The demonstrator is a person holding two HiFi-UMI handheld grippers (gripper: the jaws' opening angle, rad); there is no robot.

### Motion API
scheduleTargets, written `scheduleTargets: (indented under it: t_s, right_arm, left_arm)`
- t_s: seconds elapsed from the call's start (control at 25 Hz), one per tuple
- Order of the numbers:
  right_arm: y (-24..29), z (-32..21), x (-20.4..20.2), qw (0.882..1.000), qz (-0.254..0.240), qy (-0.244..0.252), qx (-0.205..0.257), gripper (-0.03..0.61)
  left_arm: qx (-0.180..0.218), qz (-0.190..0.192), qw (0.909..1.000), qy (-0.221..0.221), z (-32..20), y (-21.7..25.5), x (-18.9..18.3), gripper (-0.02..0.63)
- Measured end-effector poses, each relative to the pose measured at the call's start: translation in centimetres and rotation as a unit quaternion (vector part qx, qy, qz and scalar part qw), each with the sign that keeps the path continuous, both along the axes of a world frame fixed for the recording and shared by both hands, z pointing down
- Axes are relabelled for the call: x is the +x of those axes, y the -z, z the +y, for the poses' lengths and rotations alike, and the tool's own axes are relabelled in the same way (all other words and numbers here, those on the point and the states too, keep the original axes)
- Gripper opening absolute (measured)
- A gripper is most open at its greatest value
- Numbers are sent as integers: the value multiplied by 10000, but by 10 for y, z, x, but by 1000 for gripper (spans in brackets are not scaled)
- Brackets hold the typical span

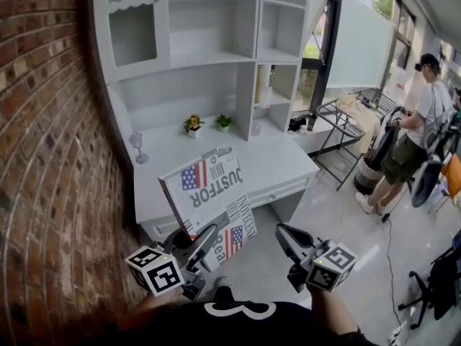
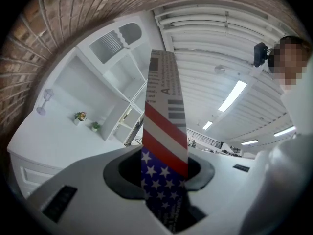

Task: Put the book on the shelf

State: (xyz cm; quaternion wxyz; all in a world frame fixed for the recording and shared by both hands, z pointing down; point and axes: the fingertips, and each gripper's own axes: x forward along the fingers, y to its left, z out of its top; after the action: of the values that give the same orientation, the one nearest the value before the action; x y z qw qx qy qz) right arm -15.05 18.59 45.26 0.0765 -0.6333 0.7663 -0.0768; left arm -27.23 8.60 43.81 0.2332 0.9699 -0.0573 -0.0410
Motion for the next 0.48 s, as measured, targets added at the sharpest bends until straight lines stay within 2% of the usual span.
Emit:
scheduleTargets:
  t_s: [0.48]
  right_arm:
    - [24,-137,83,9999,27,-30,-152,12]
  left_arm:
    - [-241,24,9997,39,-140,12,77,153]
